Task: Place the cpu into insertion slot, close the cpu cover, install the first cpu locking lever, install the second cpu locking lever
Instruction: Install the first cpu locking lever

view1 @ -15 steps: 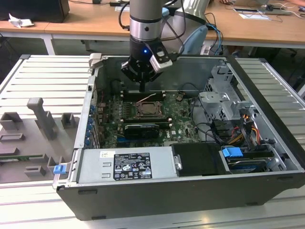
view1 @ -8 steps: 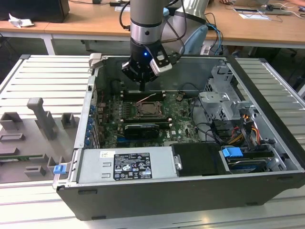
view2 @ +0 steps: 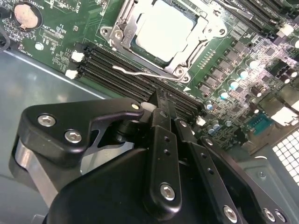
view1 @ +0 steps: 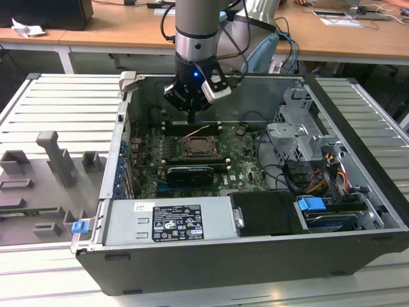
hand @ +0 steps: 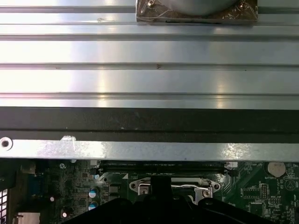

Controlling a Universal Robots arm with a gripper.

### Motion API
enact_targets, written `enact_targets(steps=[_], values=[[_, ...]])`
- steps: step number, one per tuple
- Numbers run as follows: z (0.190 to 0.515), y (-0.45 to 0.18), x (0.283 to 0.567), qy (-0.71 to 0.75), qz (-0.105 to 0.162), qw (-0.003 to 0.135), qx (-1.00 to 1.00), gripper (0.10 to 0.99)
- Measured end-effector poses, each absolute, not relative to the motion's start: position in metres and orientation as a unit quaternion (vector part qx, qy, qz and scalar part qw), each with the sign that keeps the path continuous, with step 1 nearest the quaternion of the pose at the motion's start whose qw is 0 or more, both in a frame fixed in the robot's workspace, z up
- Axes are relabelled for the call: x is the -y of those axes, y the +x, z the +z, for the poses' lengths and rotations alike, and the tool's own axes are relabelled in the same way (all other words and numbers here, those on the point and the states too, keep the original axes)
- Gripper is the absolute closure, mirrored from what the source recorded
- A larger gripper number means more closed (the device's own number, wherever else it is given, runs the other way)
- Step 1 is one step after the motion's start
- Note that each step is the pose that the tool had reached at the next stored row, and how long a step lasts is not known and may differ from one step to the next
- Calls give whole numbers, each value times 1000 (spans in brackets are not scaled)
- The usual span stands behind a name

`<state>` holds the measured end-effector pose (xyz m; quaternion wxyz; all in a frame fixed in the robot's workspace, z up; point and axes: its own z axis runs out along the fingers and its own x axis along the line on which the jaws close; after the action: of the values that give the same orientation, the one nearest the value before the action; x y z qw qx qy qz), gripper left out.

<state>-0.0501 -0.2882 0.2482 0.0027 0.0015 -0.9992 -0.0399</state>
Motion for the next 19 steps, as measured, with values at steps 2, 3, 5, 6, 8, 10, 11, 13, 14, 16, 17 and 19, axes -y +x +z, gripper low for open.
enact_targets(steps=[2,3,5,6,8,10,11,13,14,16,17,19], values=[[247,-49,288,1,-40,3,999,980],[246,-47,288,1,-40,3,999,980],[242,-41,288,5,-41,3,999,980],[241,-39,288,16,-41,3,999,980],[239,-33,287,18,-41,3,999,980],[235,-31,286,20,-41,3,999,980],[234,-31,286,28,-41,3,999,980],[232,-30,286,35,-41,3,999,980],[231,-29,285,35,-41,3,999,980],[229,-27,285,35,-41,3,999,980],[228,-26,285,35,-44,3,998,980],[227,-24,285,34,-47,3,998,980]])
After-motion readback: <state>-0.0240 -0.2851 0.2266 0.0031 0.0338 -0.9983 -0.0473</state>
